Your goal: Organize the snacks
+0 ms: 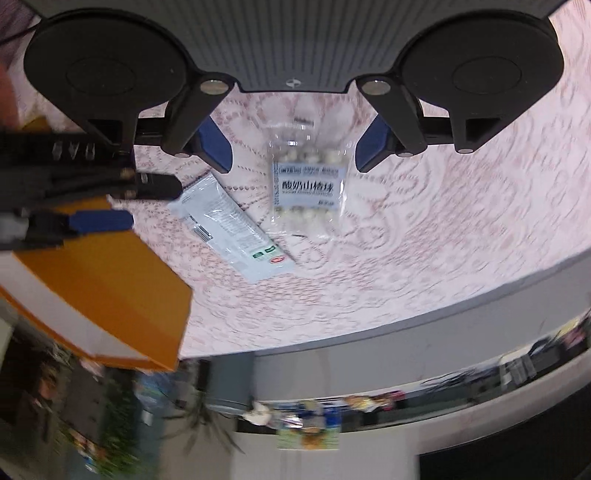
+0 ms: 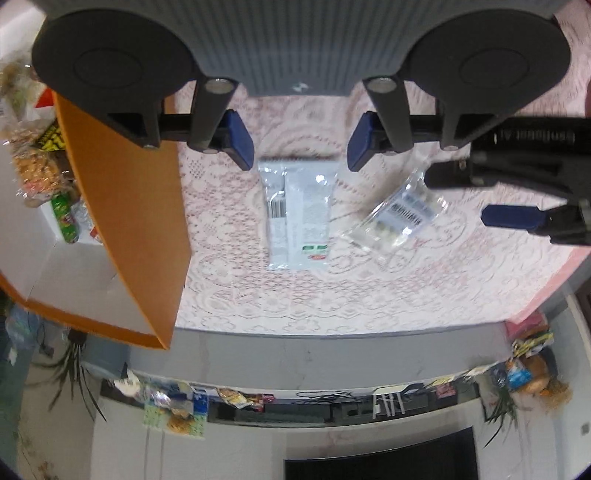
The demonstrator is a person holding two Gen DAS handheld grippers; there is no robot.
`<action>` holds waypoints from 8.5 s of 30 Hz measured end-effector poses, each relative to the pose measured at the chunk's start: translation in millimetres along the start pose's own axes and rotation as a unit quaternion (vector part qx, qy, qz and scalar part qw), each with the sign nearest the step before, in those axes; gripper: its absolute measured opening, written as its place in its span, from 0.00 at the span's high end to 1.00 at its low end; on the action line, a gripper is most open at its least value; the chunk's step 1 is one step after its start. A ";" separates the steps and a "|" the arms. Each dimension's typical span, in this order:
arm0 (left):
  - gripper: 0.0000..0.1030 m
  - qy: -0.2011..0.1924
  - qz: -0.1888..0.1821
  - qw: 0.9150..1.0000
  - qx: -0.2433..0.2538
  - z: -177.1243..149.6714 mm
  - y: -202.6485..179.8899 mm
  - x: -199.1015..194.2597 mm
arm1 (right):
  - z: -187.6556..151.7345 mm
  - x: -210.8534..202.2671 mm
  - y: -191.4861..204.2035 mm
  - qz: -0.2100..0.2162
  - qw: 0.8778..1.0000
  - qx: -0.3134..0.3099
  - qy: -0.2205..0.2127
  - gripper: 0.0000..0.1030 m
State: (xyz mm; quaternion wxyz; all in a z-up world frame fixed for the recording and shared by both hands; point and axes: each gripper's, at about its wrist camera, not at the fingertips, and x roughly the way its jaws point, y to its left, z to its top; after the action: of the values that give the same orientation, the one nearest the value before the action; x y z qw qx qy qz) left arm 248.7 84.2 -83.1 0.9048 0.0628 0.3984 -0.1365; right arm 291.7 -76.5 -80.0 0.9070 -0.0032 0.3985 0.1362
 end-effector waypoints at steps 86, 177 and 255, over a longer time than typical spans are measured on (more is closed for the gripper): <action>0.35 -0.024 -0.020 0.997 -0.071 44.3 -116.2 -106.3 | 21.8 -157.7 -94.6 0.030 0.996 -0.086 -0.014 0.57; 0.24 -0.148 0.047 0.988 0.015 40.2 -169.5 -164.9 | -13.2 -250.8 -89.8 -0.014 0.993 -0.020 -0.119 0.18; 0.24 -0.047 0.078 0.994 -0.051 -25.8 -144.1 -145.4 | -94.6 -228.0 -58.5 -0.089 0.993 0.019 -0.081 0.09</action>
State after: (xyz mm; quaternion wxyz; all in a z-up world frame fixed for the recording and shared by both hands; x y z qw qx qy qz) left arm 94.0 -19.0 6.1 0.9323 0.0408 0.3561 -0.0471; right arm 90.9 -199.3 14.4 0.9446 -0.0103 0.3248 0.0472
